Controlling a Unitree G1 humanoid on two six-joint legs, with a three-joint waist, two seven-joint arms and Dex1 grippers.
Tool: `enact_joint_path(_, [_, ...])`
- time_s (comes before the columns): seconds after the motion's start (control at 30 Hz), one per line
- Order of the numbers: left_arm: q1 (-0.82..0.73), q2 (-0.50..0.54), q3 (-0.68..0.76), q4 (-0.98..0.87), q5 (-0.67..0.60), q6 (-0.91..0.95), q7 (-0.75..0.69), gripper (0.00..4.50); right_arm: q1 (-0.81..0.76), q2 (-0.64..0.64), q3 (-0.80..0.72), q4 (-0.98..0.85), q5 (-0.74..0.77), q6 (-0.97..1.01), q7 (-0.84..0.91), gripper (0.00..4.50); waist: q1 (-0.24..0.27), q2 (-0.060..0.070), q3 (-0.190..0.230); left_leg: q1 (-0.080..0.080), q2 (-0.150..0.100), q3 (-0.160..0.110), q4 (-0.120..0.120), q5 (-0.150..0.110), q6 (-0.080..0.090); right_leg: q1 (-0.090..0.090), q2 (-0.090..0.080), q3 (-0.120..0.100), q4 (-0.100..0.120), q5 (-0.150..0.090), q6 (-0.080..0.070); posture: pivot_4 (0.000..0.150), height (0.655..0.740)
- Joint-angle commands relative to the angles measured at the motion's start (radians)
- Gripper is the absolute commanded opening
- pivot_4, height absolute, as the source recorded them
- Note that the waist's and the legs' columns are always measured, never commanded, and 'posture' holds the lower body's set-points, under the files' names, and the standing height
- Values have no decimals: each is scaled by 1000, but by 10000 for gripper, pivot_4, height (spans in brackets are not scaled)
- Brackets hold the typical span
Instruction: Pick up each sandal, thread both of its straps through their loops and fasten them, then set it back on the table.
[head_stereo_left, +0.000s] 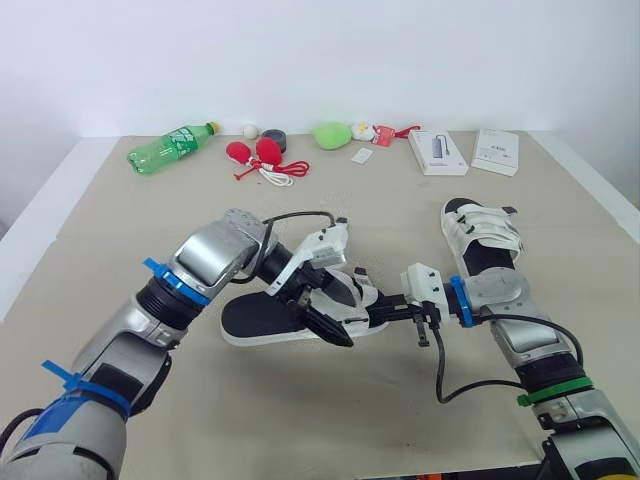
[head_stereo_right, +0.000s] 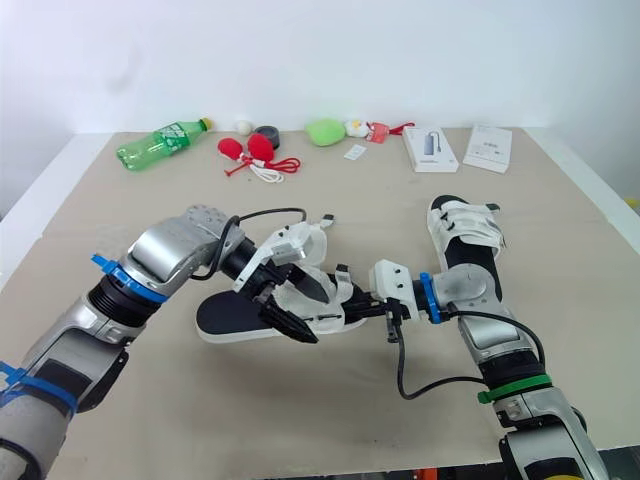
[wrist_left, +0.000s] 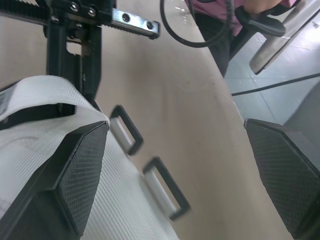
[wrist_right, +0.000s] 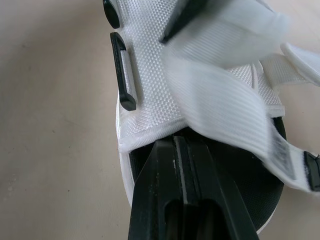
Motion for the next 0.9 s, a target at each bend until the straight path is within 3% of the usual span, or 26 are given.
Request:
enact_joint_path(0.03, [-36, -10, 8, 8, 13, -13, 12, 44802, 8, -13, 0, -5, -18, 1, -6, 0, 0, 0, 0, 0, 0, 0, 0, 0, 0, 0, 0, 0, 0, 0, 0, 1500, 7400])
enact_joint_path(0.33, [-105, 57, 55, -32, -47, 4, -86, 44802, 17, -19, -2, -13, -16, 2, -9, 0, 0, 0, 0, 0, 0, 0, 0, 0, 0, 0, 0, 0, 0, 0, -1, 1500, 7400])
enact_joint_path(0.53, [-156, 29, 64, 141, 47, -137, -31, 44802, 13, -18, 2, -7, -17, -3, -8, 0, 0, 0, 0, 0, -1, 0, 0, 0, 0, 0, -1, 0, 0, -2, -3, 1500, 7400])
enact_joint_path(0.9, [-125, -18, -4, 136, 82, -143, -69, 44802, 13, -17, 5, -2, -20, -11, -7, 0, 0, 0, 0, -1, -1, 0, 0, 0, 1, -1, -1, 0, 0, -1, 0, 1500, 7400])
